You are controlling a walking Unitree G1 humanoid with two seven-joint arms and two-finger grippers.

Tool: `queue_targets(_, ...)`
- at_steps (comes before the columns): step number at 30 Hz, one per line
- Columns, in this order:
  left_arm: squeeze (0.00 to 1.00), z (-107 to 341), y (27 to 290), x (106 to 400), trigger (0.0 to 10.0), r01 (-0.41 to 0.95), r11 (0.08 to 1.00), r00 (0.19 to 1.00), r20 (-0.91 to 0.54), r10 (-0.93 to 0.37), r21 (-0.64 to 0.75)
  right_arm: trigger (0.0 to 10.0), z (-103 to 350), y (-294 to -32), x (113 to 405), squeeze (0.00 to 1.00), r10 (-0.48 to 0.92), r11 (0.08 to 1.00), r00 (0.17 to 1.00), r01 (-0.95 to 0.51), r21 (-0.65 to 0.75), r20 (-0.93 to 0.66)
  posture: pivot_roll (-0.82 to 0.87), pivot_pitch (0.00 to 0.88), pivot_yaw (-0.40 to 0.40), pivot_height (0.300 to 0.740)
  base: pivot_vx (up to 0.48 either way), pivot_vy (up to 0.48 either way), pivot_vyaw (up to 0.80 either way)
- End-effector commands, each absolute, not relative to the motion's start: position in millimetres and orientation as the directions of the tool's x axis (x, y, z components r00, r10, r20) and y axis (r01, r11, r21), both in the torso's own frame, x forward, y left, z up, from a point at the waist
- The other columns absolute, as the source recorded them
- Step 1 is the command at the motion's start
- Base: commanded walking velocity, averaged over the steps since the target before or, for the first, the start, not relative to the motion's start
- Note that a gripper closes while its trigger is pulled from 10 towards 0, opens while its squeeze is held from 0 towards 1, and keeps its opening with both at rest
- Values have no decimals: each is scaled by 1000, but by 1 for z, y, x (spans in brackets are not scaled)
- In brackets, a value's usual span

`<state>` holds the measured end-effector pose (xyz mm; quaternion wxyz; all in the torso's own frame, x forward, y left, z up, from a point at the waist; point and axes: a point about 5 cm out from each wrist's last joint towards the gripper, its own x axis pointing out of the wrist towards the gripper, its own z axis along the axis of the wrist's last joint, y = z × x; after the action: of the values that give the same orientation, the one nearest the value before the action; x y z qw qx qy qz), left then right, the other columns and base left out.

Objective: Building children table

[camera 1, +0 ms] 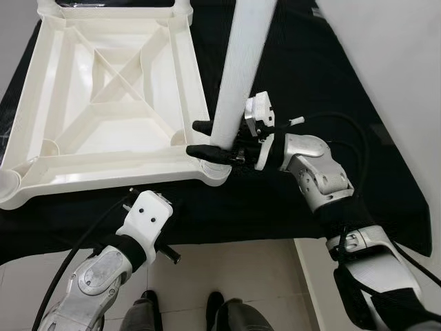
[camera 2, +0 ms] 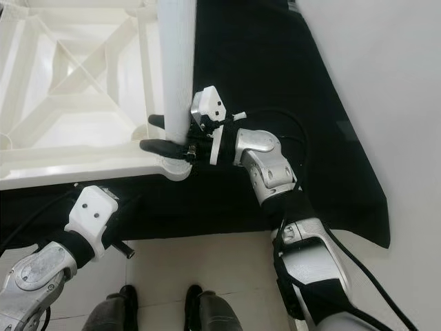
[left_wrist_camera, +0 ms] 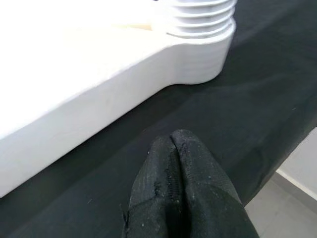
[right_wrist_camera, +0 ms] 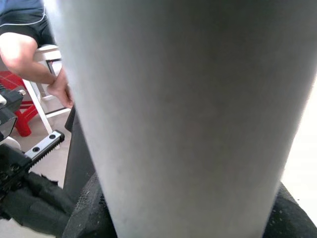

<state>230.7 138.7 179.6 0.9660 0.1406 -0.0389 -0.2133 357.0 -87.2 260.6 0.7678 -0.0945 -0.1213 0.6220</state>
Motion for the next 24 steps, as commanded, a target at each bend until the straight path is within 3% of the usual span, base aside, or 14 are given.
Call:
queue_targets(1, 0, 174, 138, 228, 10000, 403, 873, 908, 2, -420, 275, 0, 254, -83, 355, 0, 987, 160, 157, -943, -290, 35, 132, 187, -155, 740, 0, 0, 0)
queue_targets(3, 0, 173, 138, 229, 10000, 401, 875, 909, 1, -417, 272, 0, 251, -86, 356, 0, 984, 175, 175, -941, -291, 26, 122, 188, -154, 740, 0, 0, 0)
queue_targets(4, 0, 171, 138, 229, 10000, 403, 875, 908, 0, -418, 269, 0, 248, -90, 358, 0, 975, 219, 222, -933, -287, 21, 105, 191, -158, 740, 0, 0, 0)
queue_targets(5, 0, 170, 136, 230, 10000, 406, 875, 907, 0, -421, 266, 0, 241, -98, 361, 0, 936, 346, 351, -903, -255, 24, 84, 196, -166, 740, 0, 0, 0)
queue_targets(7, 0, 170, 136, 230, 10000, 406, 875, 907, 0, -421, 266, 0, 241, -98, 361, 0, 936, 346, 351, -903, -255, 24, 84, 196, -166, 740, 0, 0, 0)
queue_targets(8, 0, 169, 135, 231, 10000, 408, 874, 906, 0, -423, 264, 0, 236, -103, 363, 0, 897, 434, 442, -870, -234, 23, 84, 196, -166, 740, 0, 0, 0)
queue_targets(9, 0, 169, 135, 231, 10000, 408, 874, 906, 0, -423, 264, 0, 236, -103, 363, 0, 897, 434, 442, -870, -234, 23, 84, 196, -166, 740, 0, 0, 0)
queue_targets(10, 0, 169, 136, 231, 10000, 407, 875, 907, 2, -422, 262, 0, 209, -116, 367, 0, 596, 792, 803, -590, -158, -9, 77, 204, -178, 740, 0, 0, 0)
queue_targets(11, 0, 169, 136, 231, 10000, 407, 875, 907, 2, -422, 262, 0, 209, -116, 367, 0, 596, 792, 803, -590, -158, -9, 77, 204, -178, 740, 0, 0, 0)
queue_targets(12, 0, 170, 137, 233, 10000, 403, 877, 908, 5, -419, 262, 0, 179, -118, 344, 0, 438, 884, 895, -445, -144, -80, 85, 219, -162, 740, 0, 0, 0)
queue_targets(14, 0, 171, 141, 234, 10000, 393, 882, 912, 10, -409, 258, 0, 162, -112, 316, 0, 359, 906, 925, -377, -193, -121, 62, 213, -140, 740, 0, 0, 0)
queue_targets(22, 0, 174, 140, 239, 10000, 399, 878, 908, 19, -419, 265, 0, 170, -109, 338, 0, 402, 892, 911, -413, -183, -95, 74, 213, -141, 740, 0, 0, 0)
queue_targets(23, 0, 173, 140, 239, 10000, 407, 873, 904, 17, -426, 268, 10000, 174, -106, 339, 0, 407, 892, 909, -416, -173, -87, 76, 211, -137, 740, 0, 0, 0)
queue_targets(24, 0, 173, 139, 238, 10000, 412, 870, 902, 14, -431, 271, 10000, 177, -104, 341, 0, 408, 894, 909, -416, -167, -81, 75, 211, -136, 740, 0, 0, 0)
